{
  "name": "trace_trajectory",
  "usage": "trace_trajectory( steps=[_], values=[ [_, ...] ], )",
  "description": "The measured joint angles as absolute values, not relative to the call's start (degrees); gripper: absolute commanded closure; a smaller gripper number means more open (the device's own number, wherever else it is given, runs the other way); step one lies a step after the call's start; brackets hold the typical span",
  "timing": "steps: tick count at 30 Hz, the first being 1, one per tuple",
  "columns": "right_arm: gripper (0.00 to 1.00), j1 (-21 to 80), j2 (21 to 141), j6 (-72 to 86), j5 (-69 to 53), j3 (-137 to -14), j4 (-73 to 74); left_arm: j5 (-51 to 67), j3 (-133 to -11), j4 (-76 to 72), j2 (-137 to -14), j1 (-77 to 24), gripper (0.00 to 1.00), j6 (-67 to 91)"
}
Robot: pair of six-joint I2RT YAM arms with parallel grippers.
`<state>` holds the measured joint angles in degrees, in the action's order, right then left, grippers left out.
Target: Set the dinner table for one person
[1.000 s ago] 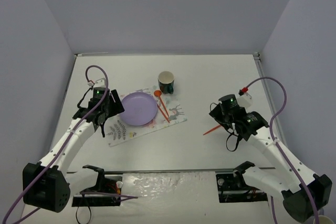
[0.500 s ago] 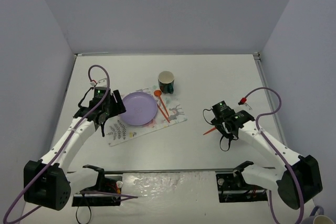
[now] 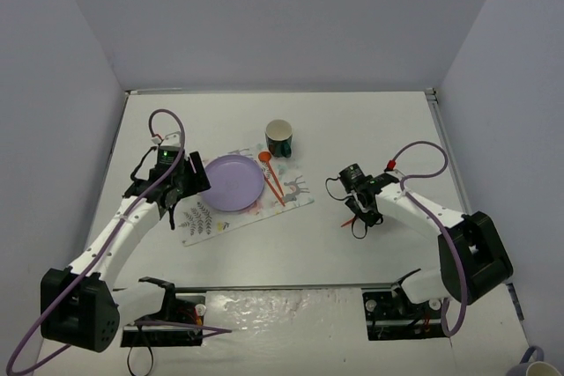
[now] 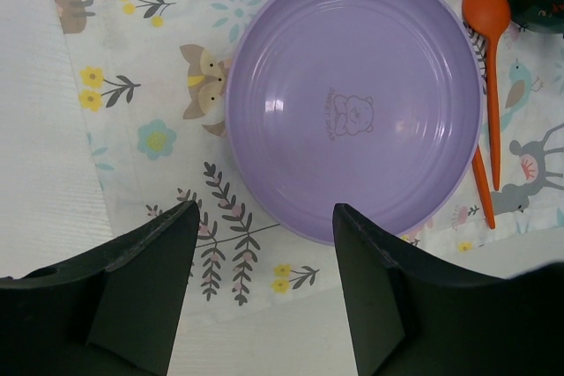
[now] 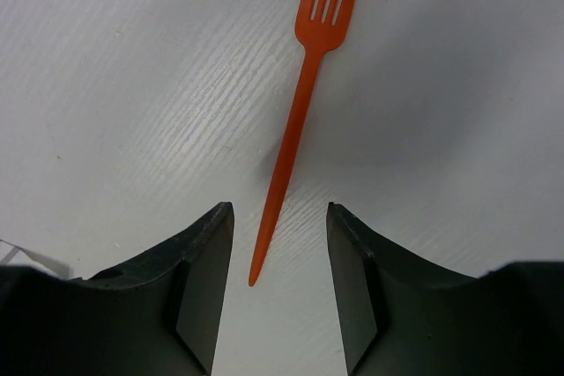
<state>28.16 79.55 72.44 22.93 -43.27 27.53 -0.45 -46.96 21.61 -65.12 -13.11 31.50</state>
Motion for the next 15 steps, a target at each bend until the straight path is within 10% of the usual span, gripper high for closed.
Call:
trace_trajectory(
  steps=[12,15],
  values=[
    [0.59,28.1,84.7,72.3,20.1,-41.5,22.1,-0.9,-47.0,21.7,-64.9,-13.0,0.41,31.4],
    [0.87,28.1,84.2,72.3,20.0,-40.8,21.2,-0.9,-47.0,21.7,-64.7,-13.0,0.41,31.4]
  ],
)
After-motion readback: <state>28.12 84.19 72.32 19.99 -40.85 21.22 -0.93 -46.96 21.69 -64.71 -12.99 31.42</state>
